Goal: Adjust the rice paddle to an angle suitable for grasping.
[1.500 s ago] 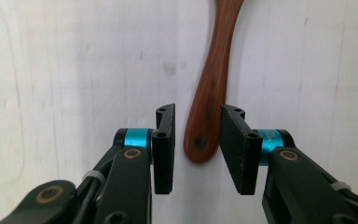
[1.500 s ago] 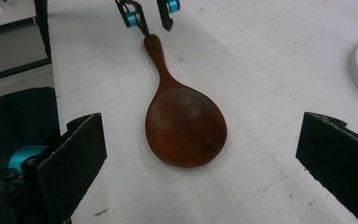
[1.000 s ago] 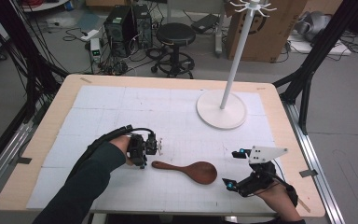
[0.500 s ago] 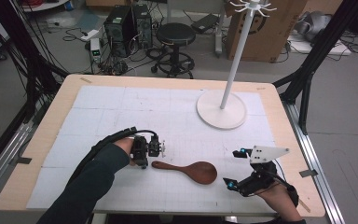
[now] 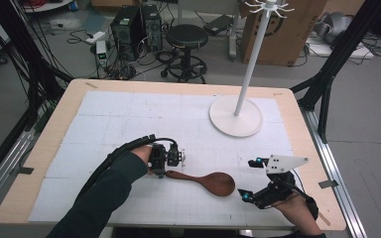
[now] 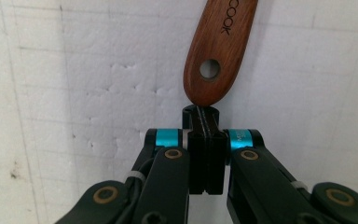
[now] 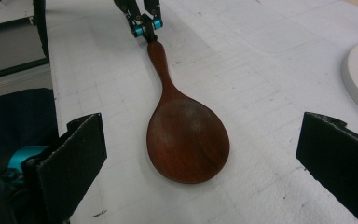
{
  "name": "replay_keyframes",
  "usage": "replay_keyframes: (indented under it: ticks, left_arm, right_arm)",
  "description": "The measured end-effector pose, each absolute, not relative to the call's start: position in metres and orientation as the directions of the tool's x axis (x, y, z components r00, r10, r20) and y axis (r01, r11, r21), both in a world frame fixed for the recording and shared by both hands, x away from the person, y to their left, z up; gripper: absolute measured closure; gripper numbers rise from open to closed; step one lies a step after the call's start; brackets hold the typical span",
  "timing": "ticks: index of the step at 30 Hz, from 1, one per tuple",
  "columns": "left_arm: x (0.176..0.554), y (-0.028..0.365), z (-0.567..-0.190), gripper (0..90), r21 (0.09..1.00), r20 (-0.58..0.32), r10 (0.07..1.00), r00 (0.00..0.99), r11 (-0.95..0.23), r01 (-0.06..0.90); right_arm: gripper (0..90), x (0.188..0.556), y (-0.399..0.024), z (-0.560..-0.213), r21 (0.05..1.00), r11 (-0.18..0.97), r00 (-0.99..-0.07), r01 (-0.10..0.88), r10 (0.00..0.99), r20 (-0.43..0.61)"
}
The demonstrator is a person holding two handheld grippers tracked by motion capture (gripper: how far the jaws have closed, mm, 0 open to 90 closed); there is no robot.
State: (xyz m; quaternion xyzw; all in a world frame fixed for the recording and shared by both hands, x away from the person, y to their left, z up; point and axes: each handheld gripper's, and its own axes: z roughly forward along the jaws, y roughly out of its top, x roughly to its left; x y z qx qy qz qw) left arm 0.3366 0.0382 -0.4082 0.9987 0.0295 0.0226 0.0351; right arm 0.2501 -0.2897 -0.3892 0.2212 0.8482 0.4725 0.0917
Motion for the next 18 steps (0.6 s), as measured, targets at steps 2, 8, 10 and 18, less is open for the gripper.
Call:
replay_keyframes:
  ticks: [2, 8, 10, 18]
  left_arm:
    - [0.338, 0.035, -0.409, 89.9, 0.067, 0.047, 0.063, 0.997, -0.996, 0.06]
    - [0.342, 0.028, -0.409, 89.8, 0.081, 0.043, 0.07, 0.997, -0.995, 0.067]
    - [0.344, 0.025, -0.409, 89.8, 0.085, 0.044, 0.069, 0.997, -0.994, 0.065]
    - [0.352, 0.016, -0.409, 89.8, 0.09, 0.047, 0.079, 0.996, -0.993, 0.075]
  right_arm:
    - [0.4, 0.25, -0.29, -0.389, 0.842, 0.456, -0.887, 0.289, 0.459, 0.056]
    - [0.4, 0.25, -0.29, -0.389, 0.842, 0.455, -0.885, 0.291, 0.462, 0.055]
    - [0.4, 0.25, -0.291, -0.389, 0.842, 0.453, -0.883, 0.292, 0.467, 0.055]
    - [0.4, 0.25, -0.293, -0.389, 0.843, 0.45, -0.882, 0.294, 0.468, 0.058]
